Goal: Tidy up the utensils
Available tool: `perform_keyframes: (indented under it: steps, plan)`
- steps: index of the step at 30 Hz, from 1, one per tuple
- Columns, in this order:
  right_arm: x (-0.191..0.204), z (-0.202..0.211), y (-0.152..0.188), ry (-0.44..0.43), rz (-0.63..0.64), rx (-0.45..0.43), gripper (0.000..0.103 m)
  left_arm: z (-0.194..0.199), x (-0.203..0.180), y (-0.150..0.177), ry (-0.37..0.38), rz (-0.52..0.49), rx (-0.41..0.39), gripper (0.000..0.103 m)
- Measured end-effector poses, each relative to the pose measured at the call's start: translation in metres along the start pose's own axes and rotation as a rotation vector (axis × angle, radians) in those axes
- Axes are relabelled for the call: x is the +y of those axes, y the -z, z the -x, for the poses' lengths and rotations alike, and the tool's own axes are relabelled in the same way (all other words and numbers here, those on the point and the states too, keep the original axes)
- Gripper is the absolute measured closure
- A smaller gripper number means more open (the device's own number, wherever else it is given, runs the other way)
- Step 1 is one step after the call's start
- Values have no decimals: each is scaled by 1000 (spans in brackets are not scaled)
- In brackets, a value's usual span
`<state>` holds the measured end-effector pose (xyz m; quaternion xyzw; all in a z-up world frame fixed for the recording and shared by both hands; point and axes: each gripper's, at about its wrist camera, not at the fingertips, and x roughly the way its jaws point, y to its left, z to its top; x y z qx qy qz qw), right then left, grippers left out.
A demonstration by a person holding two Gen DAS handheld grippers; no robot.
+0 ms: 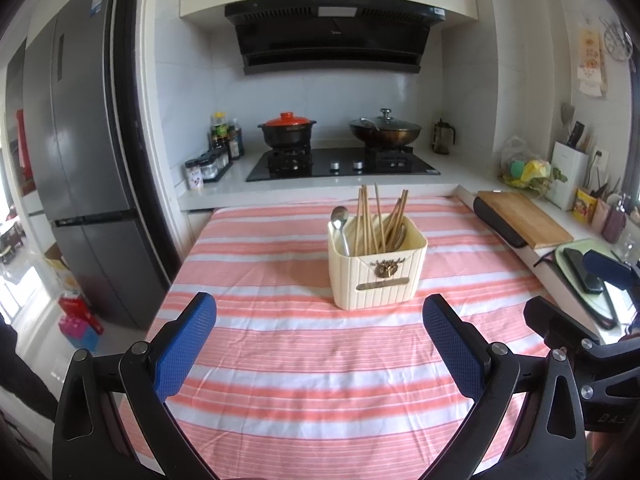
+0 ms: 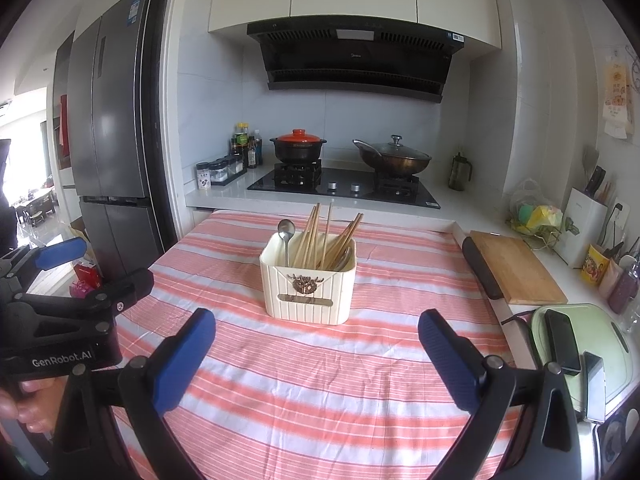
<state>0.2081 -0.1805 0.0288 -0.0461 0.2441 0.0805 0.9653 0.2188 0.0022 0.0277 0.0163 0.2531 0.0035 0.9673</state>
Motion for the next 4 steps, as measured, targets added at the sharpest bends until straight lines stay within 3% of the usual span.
perform_keyframes:
  steps: [4]
  plan:
    - [-2,1,3,2,-3,5,0,0,1,2,-15,-9,-1,1]
